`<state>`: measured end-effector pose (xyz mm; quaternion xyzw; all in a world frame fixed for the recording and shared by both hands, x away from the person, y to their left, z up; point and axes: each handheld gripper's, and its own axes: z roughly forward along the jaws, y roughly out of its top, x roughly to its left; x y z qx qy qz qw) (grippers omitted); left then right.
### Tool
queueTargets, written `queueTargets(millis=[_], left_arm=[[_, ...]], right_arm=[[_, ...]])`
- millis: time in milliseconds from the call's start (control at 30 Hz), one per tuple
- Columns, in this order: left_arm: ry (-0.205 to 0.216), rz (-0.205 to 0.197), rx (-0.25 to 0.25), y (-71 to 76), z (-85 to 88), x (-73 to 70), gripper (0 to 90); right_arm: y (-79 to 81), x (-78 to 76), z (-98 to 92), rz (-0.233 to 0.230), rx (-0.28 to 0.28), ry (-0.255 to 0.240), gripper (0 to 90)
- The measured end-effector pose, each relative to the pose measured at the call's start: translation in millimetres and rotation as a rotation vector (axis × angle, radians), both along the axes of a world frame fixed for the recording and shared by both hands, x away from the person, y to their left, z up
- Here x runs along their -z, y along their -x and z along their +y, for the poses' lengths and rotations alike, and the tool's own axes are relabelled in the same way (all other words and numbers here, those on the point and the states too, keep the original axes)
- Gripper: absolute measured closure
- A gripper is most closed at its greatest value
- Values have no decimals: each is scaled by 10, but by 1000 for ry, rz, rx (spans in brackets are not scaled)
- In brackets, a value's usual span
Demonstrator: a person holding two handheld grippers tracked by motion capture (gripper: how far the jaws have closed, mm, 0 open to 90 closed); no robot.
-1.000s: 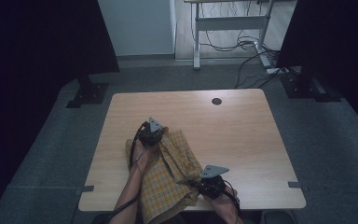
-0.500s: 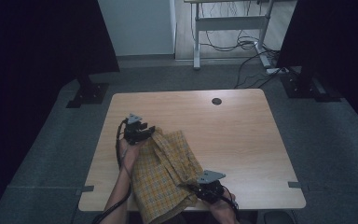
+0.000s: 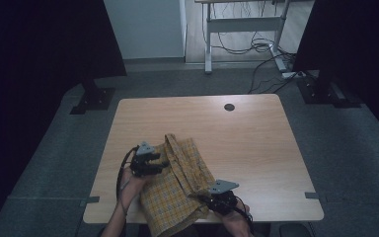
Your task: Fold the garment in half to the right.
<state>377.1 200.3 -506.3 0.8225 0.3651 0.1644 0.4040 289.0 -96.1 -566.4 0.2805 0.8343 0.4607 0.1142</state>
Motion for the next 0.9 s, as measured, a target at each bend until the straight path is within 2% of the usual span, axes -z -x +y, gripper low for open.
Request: queueTargets(millis=[33,67,100,133,200,233,267,300,467,600,767,900], left_arm=[[2,21,13,100,-20,73,421],[2,21,13,100,-20,73,405],[-36,36,25,164,-41,169,395],[-36,36,25,164,-41,169,387],[-130,18,25,202,-65,283,383],[-142,11,22,216,-69,383,379],[-142,11,22,216,-69,383,377],[-110,16,15,210,-45,408,375],[-103,7,11,220,-31,421,366],[-100,-4,7,230,-30,429,358],[-95,-10,4,235,-25,436,350],[-93,-14,4,234,-22,439,342]], right_arm=[[0,0,-1,0,0,-1,800],[-1,0,-2,0,0,-1,799],[-2,0,-3,1,0,-2,797],[-2,0,-3,1,0,-2,797],[-4,-2,-8,3,-1,-5,787],[-5,-4,-23,10,0,-10,768],[-3,-6,-33,16,2,-15,757],[-3,-9,-49,19,1,-18,745],[30,-26,-155,34,7,-19,705],[68,-91,-347,51,34,-38,621],[77,-318,-474,-11,75,-55,511],[32,-526,-429,-67,88,-63,384]])
